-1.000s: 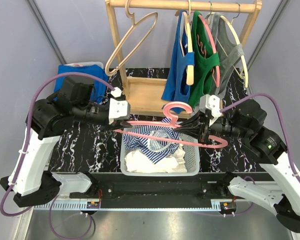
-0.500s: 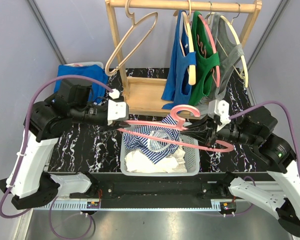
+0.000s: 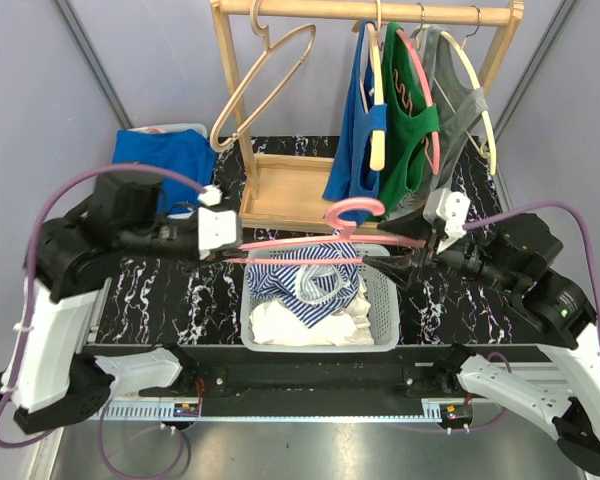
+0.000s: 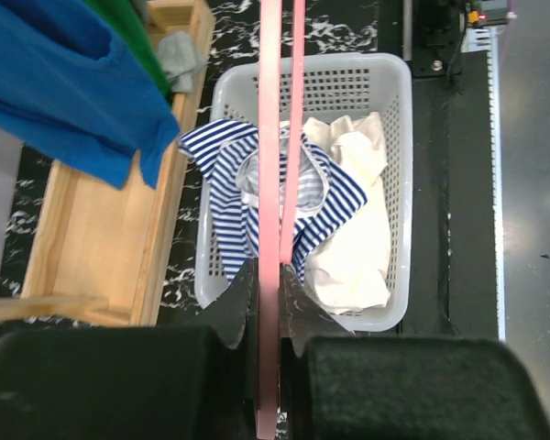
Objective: Remove the tank top from the hanger
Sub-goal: Place the hanger at the clothesline.
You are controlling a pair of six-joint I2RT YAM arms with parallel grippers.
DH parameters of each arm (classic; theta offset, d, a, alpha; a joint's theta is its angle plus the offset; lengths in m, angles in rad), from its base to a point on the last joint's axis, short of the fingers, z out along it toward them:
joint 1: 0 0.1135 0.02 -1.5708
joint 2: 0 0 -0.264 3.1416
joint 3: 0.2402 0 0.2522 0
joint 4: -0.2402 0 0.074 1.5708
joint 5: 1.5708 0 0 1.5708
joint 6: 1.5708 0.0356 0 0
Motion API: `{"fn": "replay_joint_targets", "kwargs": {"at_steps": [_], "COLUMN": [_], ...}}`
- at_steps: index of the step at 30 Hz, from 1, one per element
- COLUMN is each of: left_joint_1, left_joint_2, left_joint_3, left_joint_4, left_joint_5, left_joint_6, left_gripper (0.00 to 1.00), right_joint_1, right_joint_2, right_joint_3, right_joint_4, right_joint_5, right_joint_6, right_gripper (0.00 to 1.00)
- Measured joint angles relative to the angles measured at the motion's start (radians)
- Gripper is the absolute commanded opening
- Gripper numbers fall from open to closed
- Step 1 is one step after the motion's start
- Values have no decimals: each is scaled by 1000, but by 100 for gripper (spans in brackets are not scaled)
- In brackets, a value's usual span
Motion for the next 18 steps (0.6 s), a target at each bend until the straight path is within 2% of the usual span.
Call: {"fn": "replay_joint_targets", "kwargs": {"at_steps": [2, 11, 18], "left_joint_1": [6, 8, 12], "left_joint_2": [-42, -389, -396], "left_joint_3": [-8, -275, -352], "left_joint_4": [3, -2, -15], "left_joint_5": [-23, -204, -426], "left_joint_6": [-10, -22, -67], "left_gripper": [0, 0, 0], "right_joint_1": [0, 0, 0], "right_joint_2": [-11, -42, -43], "right_joint_3": [0, 8, 9], "right_joint_4": [9, 25, 37], "right_joint_5": [37, 146, 184], "right_joint_6": [9, 24, 42], "right_gripper": [80, 80, 80]}}
